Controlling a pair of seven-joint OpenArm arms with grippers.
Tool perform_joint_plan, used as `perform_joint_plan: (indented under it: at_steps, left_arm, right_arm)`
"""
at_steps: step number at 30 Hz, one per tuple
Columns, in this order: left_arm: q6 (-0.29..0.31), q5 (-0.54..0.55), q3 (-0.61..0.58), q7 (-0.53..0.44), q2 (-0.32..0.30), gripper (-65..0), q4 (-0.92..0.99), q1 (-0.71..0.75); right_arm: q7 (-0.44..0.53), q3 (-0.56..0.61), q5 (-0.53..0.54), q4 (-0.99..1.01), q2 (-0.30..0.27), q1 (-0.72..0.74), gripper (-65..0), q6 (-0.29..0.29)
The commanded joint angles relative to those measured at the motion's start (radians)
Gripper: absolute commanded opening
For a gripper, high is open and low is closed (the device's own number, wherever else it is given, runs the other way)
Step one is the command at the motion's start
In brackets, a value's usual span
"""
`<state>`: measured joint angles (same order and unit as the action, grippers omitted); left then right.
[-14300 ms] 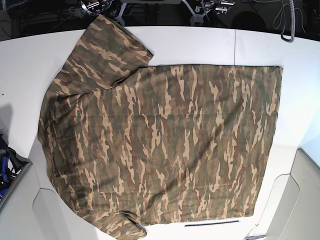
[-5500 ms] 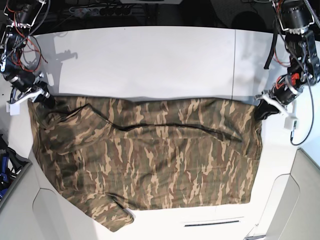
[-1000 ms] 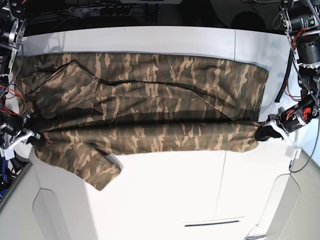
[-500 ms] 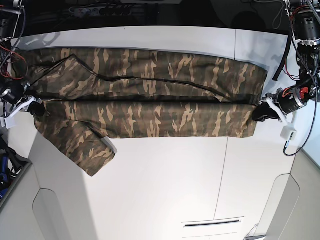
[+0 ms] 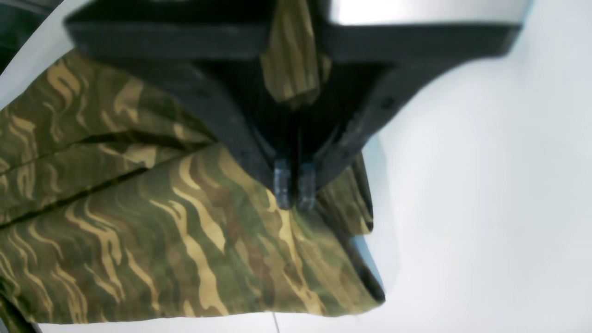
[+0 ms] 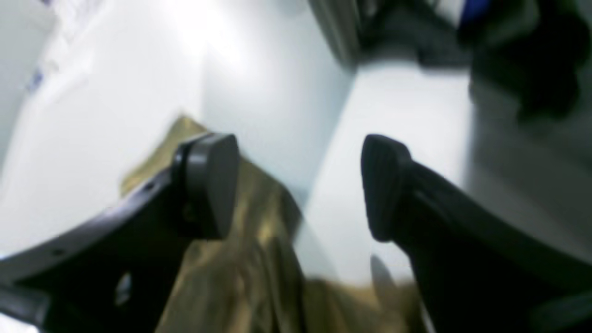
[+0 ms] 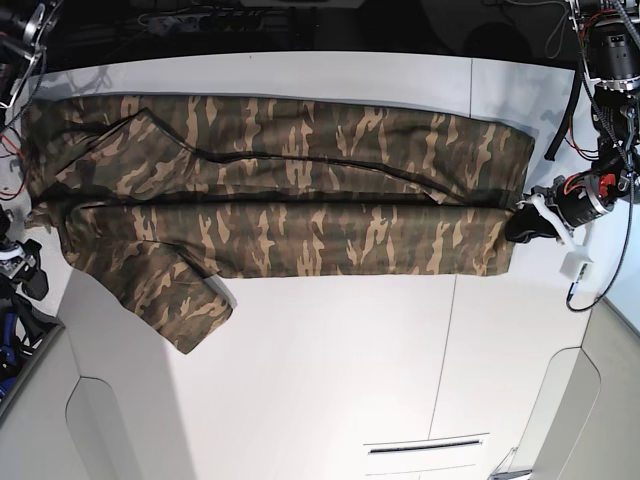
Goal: Fold the T-shirt properly
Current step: 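Lay the folded edge down and smooth the strip with both grippers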
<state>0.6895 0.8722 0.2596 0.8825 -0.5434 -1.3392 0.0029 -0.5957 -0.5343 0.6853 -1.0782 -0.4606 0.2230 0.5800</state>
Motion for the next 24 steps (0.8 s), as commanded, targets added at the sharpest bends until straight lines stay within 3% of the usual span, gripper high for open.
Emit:
perform_joint_plan:
  at_steps: [1,5,9,14,17,21,24]
  left_arm:
    - [0.009,0.015,0.009,-0.018,-0.021,-65.0,-0.016,-0.013]
    - [0.009,0.016,0.009,-0.019,-0.021,-65.0,-0.016,-0.014]
    - [0.009,0.015,0.009,-0.024,-0.021,-65.0,-0.016,-0.013]
    - [0.009,0.015,0.009,-0.025,-0.021,-65.0,-0.016,-0.014]
    - [0.009,0.015,0.009,-0.025,-0.021,-65.0,-0.016,-0.013]
    - [0.009,0.016,0.009,-0.025,-0.021,-65.0,-0.016,-0.013]
    - [0.009,0.018,0.009,-0.025,-0.017,-65.0,-0.016,-0.014]
  right_arm:
    - [0.019,-0.004,-0.011,-0.016,-0.005,0.030,-23.7,0.007]
    - [0.104,0.031,-0.134,-0.010,0.040,0.059,-23.7,-0.014]
    - [0.208,0.137,-0.252,0.025,0.069,0.083,-23.7,-0.055]
    - [0.310,0.307,-0.371,0.149,0.096,0.140,-23.7,-0.185]
    - [0.357,0.379,-0.383,0.238,0.108,0.183,-23.7,-0.219]
    - [0.360,0.412,-0.394,0.327,0.132,0.232,-23.9,-0.224]
    - [0.351,0.412,-0.390,0.340,0.148,0.238,-23.9,-0.173]
